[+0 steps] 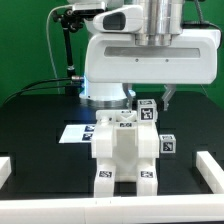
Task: Assemble chair
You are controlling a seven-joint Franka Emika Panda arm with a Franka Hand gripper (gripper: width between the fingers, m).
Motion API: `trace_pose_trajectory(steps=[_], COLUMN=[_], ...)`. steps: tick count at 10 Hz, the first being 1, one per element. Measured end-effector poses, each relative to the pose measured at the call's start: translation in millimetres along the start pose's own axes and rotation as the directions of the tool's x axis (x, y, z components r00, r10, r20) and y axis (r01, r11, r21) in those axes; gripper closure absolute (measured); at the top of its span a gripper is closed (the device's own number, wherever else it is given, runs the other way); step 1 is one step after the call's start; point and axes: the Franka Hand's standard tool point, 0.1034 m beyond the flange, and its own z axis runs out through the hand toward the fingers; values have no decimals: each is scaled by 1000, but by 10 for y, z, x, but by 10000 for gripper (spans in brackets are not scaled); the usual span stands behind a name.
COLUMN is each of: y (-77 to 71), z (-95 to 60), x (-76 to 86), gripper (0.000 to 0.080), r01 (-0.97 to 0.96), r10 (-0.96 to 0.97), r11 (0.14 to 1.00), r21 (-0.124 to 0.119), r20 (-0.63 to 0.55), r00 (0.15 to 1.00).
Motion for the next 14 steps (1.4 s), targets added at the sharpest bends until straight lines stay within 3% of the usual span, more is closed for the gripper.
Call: trace_pose_trajectory(steps=[1,2,3,10,11,13,14], y=[0,0,0,1,15,69,47], z=[0,0,0,-4,-44,-52,-1], x=[0,0,0,-3,-42,-125,-147], gripper=[289,289,175,150,150,150,150], r01=[0,0,0,-2,-25,-126,-126], r10=[0,0,0,2,24,119,120], r11=[1000,1000,1000,1000,1000,989,989], r21=[0,0,0,1,17,77,74], r20=[0,0,0,1,23,83,82], r00=[1000,1000,1000,1000,999,989,989])
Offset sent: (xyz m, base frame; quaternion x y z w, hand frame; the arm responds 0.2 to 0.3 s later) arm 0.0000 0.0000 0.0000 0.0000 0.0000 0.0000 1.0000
